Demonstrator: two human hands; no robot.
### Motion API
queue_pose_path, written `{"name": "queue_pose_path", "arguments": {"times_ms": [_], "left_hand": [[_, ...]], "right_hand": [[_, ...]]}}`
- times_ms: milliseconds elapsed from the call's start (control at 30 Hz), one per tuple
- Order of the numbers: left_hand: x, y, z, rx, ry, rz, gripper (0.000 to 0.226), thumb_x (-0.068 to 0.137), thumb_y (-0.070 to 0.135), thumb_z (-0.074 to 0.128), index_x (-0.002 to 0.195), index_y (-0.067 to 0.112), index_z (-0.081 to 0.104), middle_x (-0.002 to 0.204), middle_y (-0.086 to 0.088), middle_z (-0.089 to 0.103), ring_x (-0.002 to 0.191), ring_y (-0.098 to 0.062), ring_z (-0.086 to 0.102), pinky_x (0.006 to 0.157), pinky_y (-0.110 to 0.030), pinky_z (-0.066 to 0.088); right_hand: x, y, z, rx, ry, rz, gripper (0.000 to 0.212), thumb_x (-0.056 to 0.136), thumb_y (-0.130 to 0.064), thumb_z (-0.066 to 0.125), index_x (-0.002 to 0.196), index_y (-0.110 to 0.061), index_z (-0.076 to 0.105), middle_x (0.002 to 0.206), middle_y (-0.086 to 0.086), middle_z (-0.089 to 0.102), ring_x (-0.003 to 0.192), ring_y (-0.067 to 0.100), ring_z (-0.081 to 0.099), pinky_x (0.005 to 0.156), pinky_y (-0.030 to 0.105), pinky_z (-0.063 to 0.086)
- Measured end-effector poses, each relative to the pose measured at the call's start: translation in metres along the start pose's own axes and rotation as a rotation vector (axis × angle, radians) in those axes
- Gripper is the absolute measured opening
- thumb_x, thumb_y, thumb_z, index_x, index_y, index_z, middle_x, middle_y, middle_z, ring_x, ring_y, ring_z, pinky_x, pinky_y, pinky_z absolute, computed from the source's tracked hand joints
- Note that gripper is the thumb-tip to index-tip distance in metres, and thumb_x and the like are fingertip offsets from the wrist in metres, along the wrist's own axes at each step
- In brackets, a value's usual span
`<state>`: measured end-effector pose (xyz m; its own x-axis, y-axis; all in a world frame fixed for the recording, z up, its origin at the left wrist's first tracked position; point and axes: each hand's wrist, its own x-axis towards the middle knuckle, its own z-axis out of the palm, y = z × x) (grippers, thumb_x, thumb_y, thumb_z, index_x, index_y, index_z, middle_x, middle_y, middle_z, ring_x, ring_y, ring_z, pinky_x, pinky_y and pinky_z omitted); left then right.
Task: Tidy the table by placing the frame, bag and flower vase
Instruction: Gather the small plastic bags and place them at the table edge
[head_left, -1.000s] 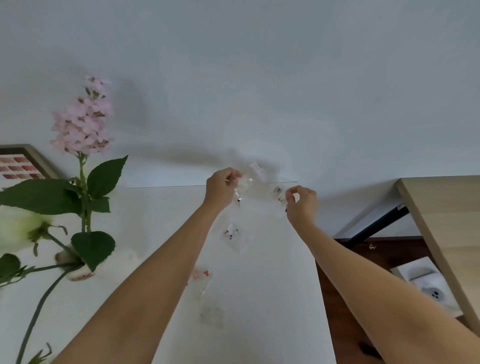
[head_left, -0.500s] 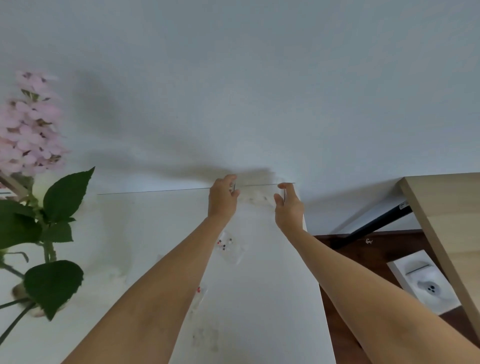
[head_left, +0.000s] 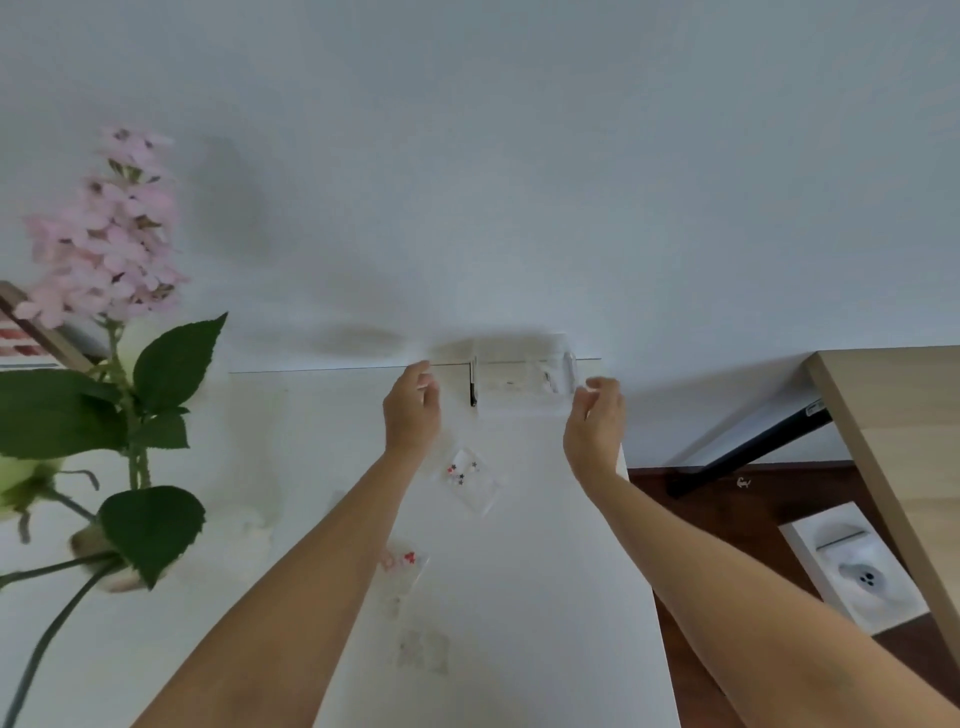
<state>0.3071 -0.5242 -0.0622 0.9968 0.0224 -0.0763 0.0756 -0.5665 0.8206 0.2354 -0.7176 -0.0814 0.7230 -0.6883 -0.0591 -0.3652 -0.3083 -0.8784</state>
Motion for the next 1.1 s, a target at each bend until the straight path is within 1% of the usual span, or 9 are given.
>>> {"name": "queue_pose_path", "arguments": {"times_ms": [100, 200, 333, 433, 533, 700, 900, 1033, 1100], "left_hand": [[-0.032, -0.034, -0.024, 0.07, -0.002, 0.008, 0.03, 0.092, 0.009, 0.05, 0.12, 0.005, 0.057, 0.119, -0.016, 0.063, 0.113, -0.027, 0.06, 0.094, -0.026, 0.042], [-0.073, -0.069, -0.039, 0.224, -0.023, -0.009, 0.037, 0.09, 0.018, 0.055, 0.127, 0.009, 0.053, 0.132, -0.015, 0.054, 0.126, -0.03, 0.047, 0.105, -0.035, 0.036], [-0.126, -0.101, -0.05, 0.492, -0.28, -0.098, 0.087, 0.075, 0.057, 0.063, 0.146, 0.029, 0.022, 0.159, -0.014, 0.007, 0.147, -0.032, 0.003, 0.116, -0.048, 0.019], [-0.152, -0.113, -0.051, 0.638, -0.428, -0.071, 0.101, 0.066, 0.064, 0.065, 0.147, 0.039, 0.01, 0.16, -0.011, -0.01, 0.147, -0.032, -0.011, 0.116, -0.053, 0.012], [-0.164, -0.114, -0.053, 0.618, -0.385, -0.039, 0.083, 0.074, 0.051, 0.064, 0.144, 0.037, 0.022, 0.16, -0.007, -0.001, 0.148, -0.029, -0.003, 0.118, -0.047, 0.015], [-0.174, -0.106, -0.06, 0.546, -0.282, 0.05, 0.058, 0.08, 0.023, 0.061, 0.135, 0.029, 0.043, 0.145, -0.003, 0.037, 0.132, -0.024, 0.035, 0.102, -0.034, 0.043], [-0.174, -0.099, -0.067, 0.321, -0.243, -0.087, 0.06, 0.074, 0.013, 0.069, 0.13, 0.018, 0.047, 0.11, -0.013, 0.053, 0.099, -0.029, 0.057, 0.083, -0.034, 0.05], [-0.164, -0.098, -0.071, 0.192, -0.219, -0.169, 0.059, 0.075, 0.003, 0.063, 0.131, 0.013, 0.048, 0.114, -0.017, 0.063, 0.105, -0.03, 0.06, 0.088, -0.029, 0.047], [-0.156, -0.094, -0.072, 0.134, -0.192, -0.199, 0.053, 0.078, 0.003, 0.063, 0.129, 0.012, 0.05, 0.114, -0.019, 0.063, 0.098, -0.03, 0.061, 0.085, -0.028, 0.046]], "right_hand": [[-0.04, 0.02, 0.007, -0.145, -0.141, -0.073, 0.014, 0.096, -0.016, 0.043, 0.106, -0.013, 0.051, 0.098, 0.008, 0.054, 0.093, 0.027, 0.053, 0.074, 0.029, 0.04], [-0.076, 0.029, 0.02, -0.287, -0.308, -0.232, 0.021, 0.096, -0.018, 0.046, 0.116, -0.016, 0.054, 0.112, 0.01, 0.053, 0.107, 0.028, 0.051, 0.08, 0.03, 0.044], [-0.107, 0.029, 0.037, -0.673, -0.557, -0.376, 0.04, 0.097, -0.032, 0.044, 0.137, -0.035, 0.042, 0.15, 0.011, 0.028, 0.135, 0.032, 0.027, 0.107, 0.045, 0.033], [-0.123, 0.028, 0.037, -0.74, -0.602, -0.388, 0.041, 0.096, -0.033, 0.046, 0.137, -0.035, 0.042, 0.154, 0.012, 0.022, 0.14, 0.032, 0.02, 0.11, 0.046, 0.028], [-0.133, 0.03, 0.03, -0.764, -0.578, -0.375, 0.037, 0.093, -0.026, 0.053, 0.13, -0.03, 0.048, 0.149, 0.011, 0.03, 0.136, 0.031, 0.029, 0.107, 0.043, 0.034], [-0.143, 0.031, 0.011, -0.752, -0.549, -0.333, 0.029, 0.089, -0.012, 0.059, 0.116, -0.019, 0.052, 0.127, 0.008, 0.046, 0.113, 0.027, 0.045, 0.089, 0.035, 0.048], [-0.155, 0.029, -0.002, -0.696, -0.516, -0.12, 0.059, 0.082, -0.009, 0.069, 0.13, -0.017, 0.035, 0.118, 0.014, 0.05, 0.108, 0.029, 0.048, 0.088, 0.036, 0.048], [-0.153, 0.031, -0.011, -0.699, -0.534, 0.001, 0.041, 0.081, -0.015, 0.069, 0.115, -0.013, 0.047, 0.112, 0.01, 0.057, 0.103, 0.027, 0.053, 0.083, 0.034, 0.048], [-0.15, 0.034, -0.015, -0.632, -0.54, 0.049, 0.026, 0.083, -0.01, 0.063, 0.108, -0.011, 0.054, 0.108, 0.009, 0.062, 0.095, 0.026, 0.058, 0.076, 0.034, 0.051]]}}
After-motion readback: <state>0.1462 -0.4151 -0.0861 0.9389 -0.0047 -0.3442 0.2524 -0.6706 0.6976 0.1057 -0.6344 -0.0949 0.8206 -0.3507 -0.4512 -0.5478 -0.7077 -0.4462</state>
